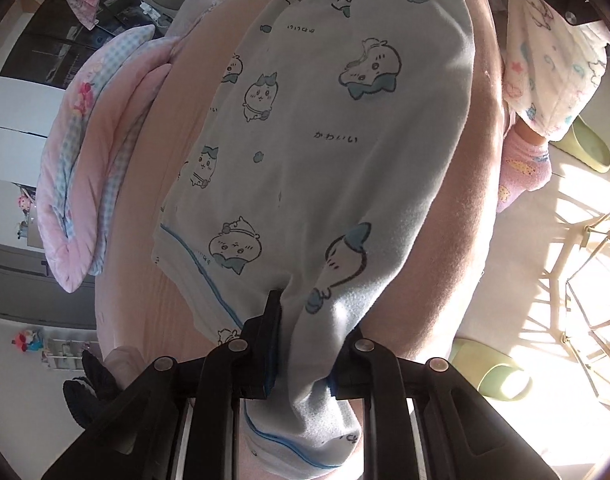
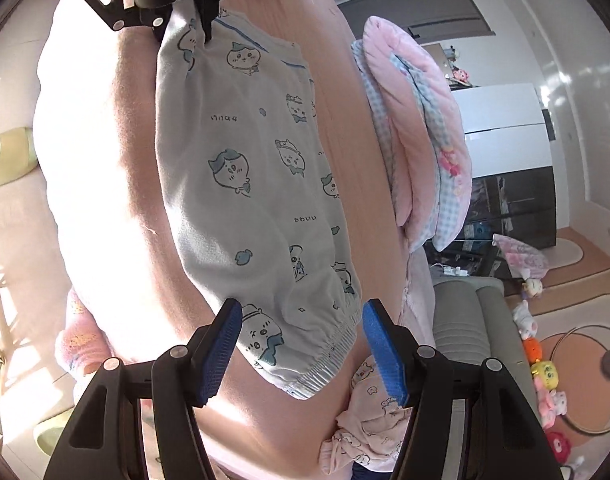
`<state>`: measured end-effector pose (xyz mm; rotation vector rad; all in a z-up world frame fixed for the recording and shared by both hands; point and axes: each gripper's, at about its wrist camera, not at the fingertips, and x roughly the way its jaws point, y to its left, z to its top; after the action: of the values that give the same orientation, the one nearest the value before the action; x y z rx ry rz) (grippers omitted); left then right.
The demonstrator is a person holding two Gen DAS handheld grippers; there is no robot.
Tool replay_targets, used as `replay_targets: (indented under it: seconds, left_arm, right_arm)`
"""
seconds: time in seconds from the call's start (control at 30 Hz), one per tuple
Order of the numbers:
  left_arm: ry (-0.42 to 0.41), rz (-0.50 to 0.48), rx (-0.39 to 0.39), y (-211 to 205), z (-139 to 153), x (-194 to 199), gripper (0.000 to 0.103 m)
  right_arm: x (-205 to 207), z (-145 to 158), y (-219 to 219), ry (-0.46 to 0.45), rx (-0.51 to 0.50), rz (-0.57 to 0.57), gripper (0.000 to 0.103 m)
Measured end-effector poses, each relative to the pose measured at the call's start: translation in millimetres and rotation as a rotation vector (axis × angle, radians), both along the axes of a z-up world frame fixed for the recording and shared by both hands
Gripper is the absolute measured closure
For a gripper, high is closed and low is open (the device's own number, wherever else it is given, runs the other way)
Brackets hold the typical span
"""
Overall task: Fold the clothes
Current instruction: 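Lift the light blue pants off the bed holding both ends, then hold the pants stretched between both grippers and lower them onto the bed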
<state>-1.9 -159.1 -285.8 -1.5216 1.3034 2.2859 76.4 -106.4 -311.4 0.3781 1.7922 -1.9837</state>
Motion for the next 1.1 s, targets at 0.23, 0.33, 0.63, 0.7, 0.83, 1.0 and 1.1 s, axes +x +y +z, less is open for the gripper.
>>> replay_targets:
  seconds: [0.23, 0.33, 0.63, 0.7, 0.83, 1.0, 1.1]
  left_arm:
    - [-0.154, 0.044, 0.189, -21, 12, -26, 0.088]
    - [-0.217, 0.105, 0.319, -37, 17, -40, 0.088]
    - [-0.366, 0.196, 0.488, -58, 17, -71, 0.086]
    - [-0.379, 0.199, 0.498, -60, 16, -75, 0.085]
    - [-0.378, 0.2, 0.51, -61, 15, -77, 0.085]
    - [-0.382, 0.17, 0.475, -52, 11, -72, 0.085]
    - [-0.399, 0.145, 0.447, -44, 6, -67, 0.085]
  right_arm:
    - [-1, -4, -15, -0.005, -0.011, 0.024, 0.041]
    - [9, -4, -17, 0.028, 0.009, 0.067, 0.041]
    - [13, -15, -25, -0.036, 0.006, 0.08, 0.04]
    - [7, -18, -28, -0.042, -0.002, 0.07, 0.04]
    - [-1, -24, -34, 0.002, 0.006, 0.057, 0.04]
    - [-6, -30, -27, -0.003, 0.045, 0.068, 0.041]
    - [-8, -29, -23, -0.036, 0.045, 0.076, 0.043]
